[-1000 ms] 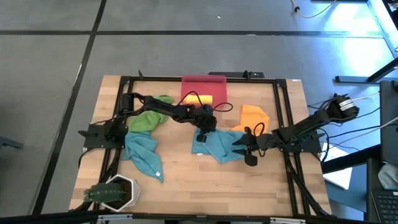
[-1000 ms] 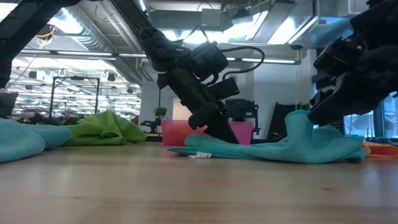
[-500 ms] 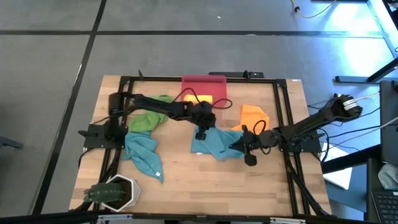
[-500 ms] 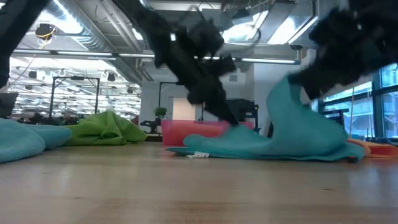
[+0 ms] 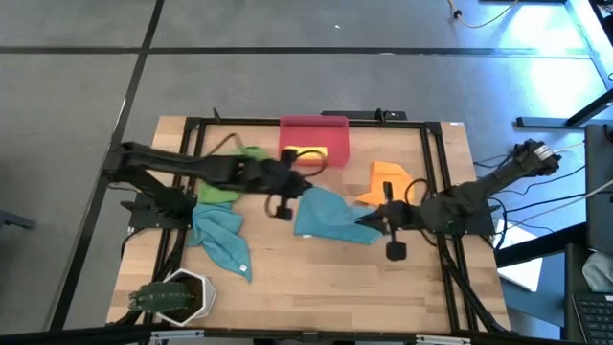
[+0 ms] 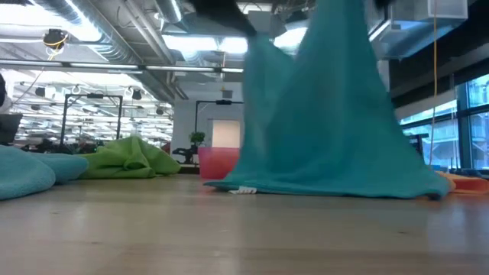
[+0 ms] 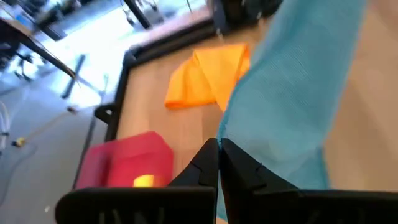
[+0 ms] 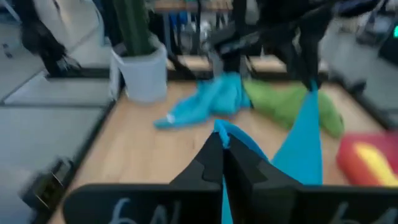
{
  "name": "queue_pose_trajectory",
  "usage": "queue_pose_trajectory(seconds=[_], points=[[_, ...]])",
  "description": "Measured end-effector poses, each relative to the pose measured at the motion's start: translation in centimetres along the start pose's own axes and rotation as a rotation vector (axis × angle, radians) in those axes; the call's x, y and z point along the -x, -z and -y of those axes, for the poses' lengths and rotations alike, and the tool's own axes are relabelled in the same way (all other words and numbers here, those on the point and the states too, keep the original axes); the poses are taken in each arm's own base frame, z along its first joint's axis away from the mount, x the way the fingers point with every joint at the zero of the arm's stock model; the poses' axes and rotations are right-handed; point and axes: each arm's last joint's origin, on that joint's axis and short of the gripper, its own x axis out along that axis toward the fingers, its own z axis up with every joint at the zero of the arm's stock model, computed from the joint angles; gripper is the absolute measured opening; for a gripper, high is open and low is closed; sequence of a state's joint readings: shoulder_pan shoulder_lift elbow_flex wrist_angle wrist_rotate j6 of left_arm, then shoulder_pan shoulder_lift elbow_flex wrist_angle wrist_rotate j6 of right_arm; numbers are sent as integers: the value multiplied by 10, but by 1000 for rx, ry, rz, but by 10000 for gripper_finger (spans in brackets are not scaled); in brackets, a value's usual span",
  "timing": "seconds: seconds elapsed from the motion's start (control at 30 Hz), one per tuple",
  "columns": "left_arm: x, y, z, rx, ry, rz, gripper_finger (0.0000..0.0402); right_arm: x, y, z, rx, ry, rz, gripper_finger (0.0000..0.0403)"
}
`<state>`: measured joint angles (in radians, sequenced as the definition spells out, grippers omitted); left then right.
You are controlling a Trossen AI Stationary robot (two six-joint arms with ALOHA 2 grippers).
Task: Roll microfiber towels into tight, uniform cylinder then place into a basket
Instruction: Roll the left blue microfiber cloth
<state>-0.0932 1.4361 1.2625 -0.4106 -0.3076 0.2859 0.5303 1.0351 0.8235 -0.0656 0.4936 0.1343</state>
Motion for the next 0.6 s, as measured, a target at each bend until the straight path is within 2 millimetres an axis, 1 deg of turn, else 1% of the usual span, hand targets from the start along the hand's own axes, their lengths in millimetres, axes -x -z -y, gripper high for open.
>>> queue_pose_trajectory(seconds=[0.1,0.17,0.27,0.43,0.53,0.6], points=[[44,-14,15,17,-15,106,0,10,-27,-19,25,-26,59,2],[73,-20,26,21,-14,176,0,13,-42,-32,42,-48,92,2],[107,-27,37,54,-10,271,0,14,-61,-50,68,-81,121,2],[151,-40,54,97,29,381,0,8,-87,-82,115,-137,151,2],[172,-51,61,69,83,446,0,5,-99,-96,125,-158,160,1],[181,-57,63,58,91,475,0,6,-106,-100,119,-165,160,1]])
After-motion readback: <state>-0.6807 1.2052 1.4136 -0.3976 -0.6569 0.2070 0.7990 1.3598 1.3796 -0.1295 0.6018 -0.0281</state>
